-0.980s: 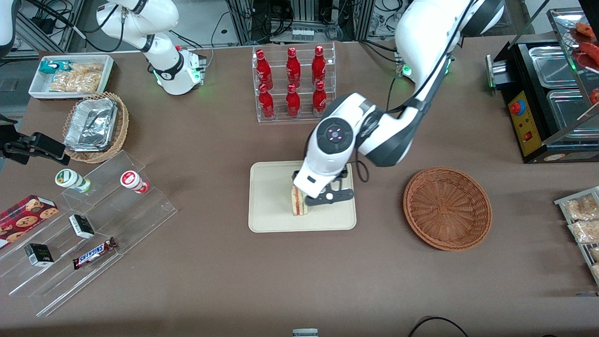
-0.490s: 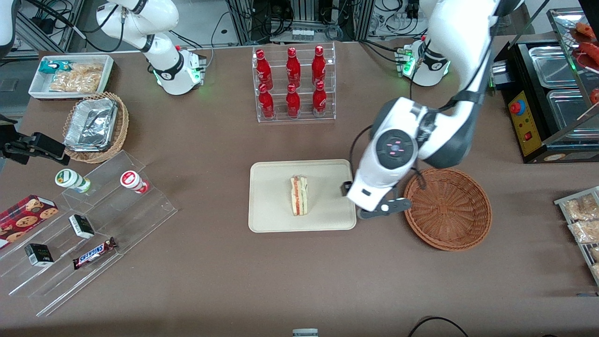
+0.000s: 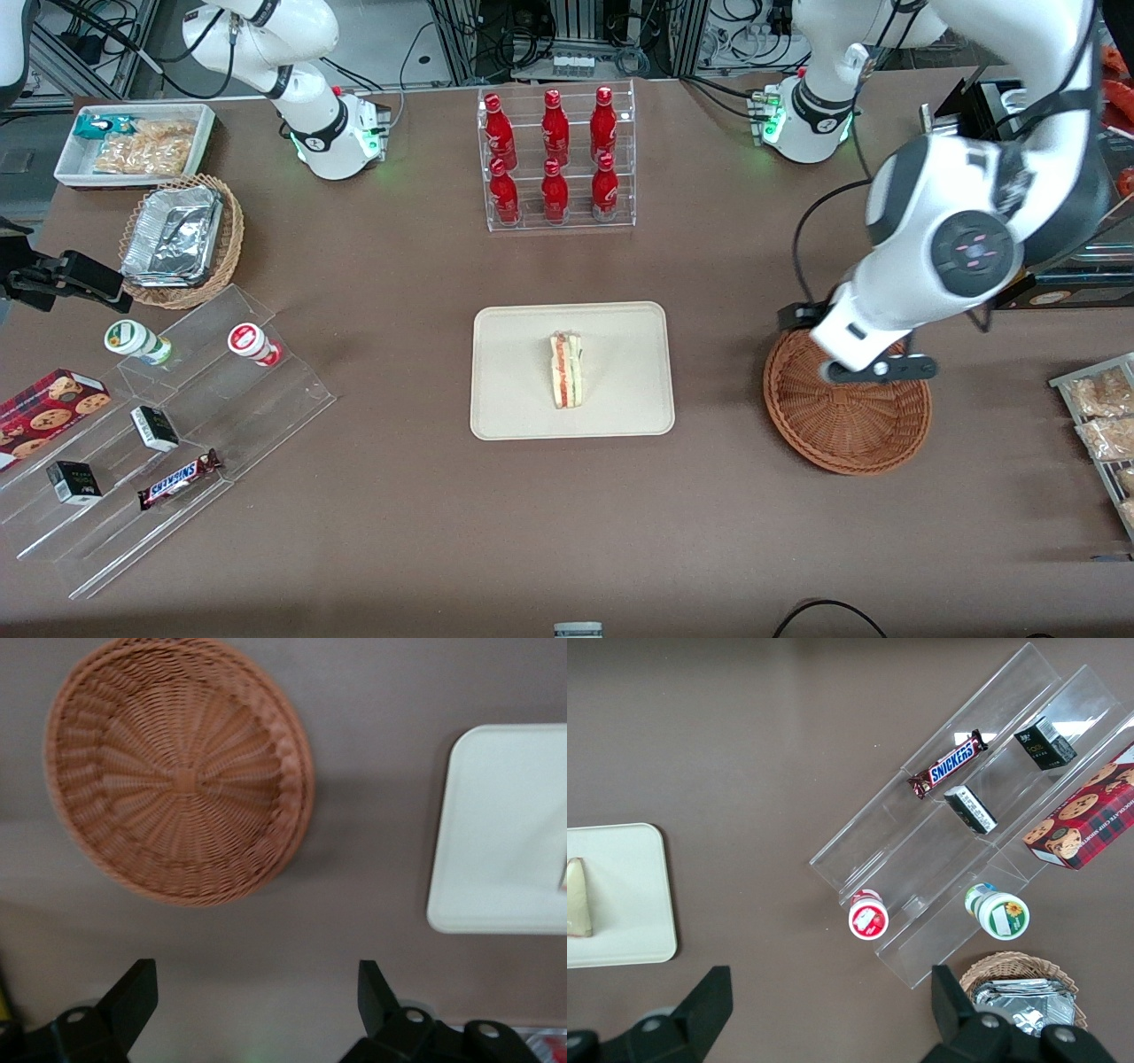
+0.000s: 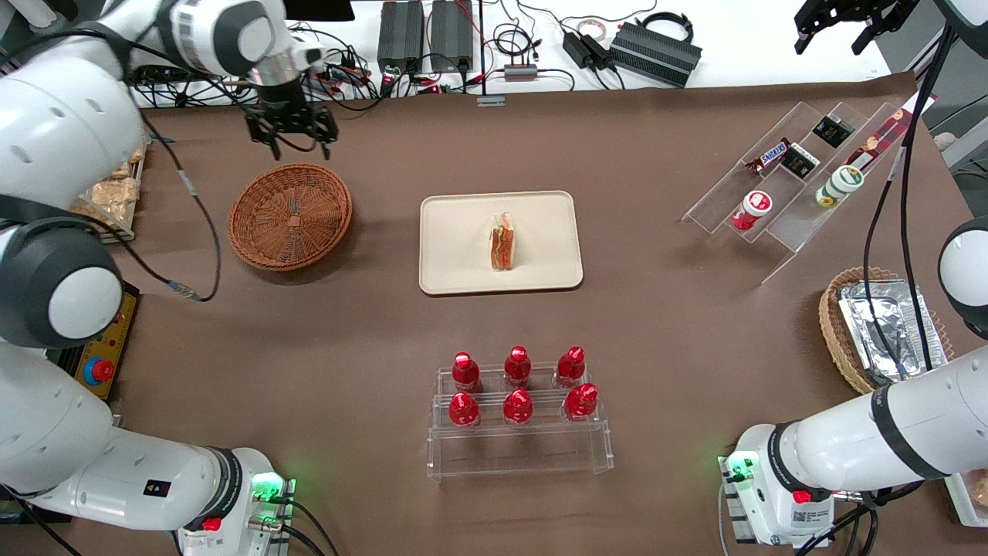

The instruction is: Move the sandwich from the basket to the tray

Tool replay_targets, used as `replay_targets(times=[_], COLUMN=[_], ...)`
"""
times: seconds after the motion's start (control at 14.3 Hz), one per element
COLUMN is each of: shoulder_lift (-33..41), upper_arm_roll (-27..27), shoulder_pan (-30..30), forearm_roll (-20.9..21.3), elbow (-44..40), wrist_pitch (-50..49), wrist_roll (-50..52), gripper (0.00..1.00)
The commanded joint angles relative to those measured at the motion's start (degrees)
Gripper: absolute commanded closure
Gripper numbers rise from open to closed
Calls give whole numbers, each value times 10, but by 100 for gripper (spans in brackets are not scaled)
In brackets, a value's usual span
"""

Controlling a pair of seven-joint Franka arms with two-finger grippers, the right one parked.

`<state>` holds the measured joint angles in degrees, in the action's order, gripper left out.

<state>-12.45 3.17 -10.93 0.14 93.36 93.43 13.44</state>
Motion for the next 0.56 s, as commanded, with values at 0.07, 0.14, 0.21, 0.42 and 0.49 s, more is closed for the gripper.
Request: replay_targets(times=[0.07,0.14,0.21,0.42,0.49], shoulder_lift=[92,111,127,155,155], upper_arm_roll=[10,10,9,8,8], shoulder_pan=[76,93,106,120,121], forearm_roll=[0,0,2,8,8], elbow=[29,28,26,18,11], wrist_pitch=[-61,-74,-81,-74,-74], wrist_roll=[-144,-179,-198,-199,-199], gripper=[0,0,0,0,0])
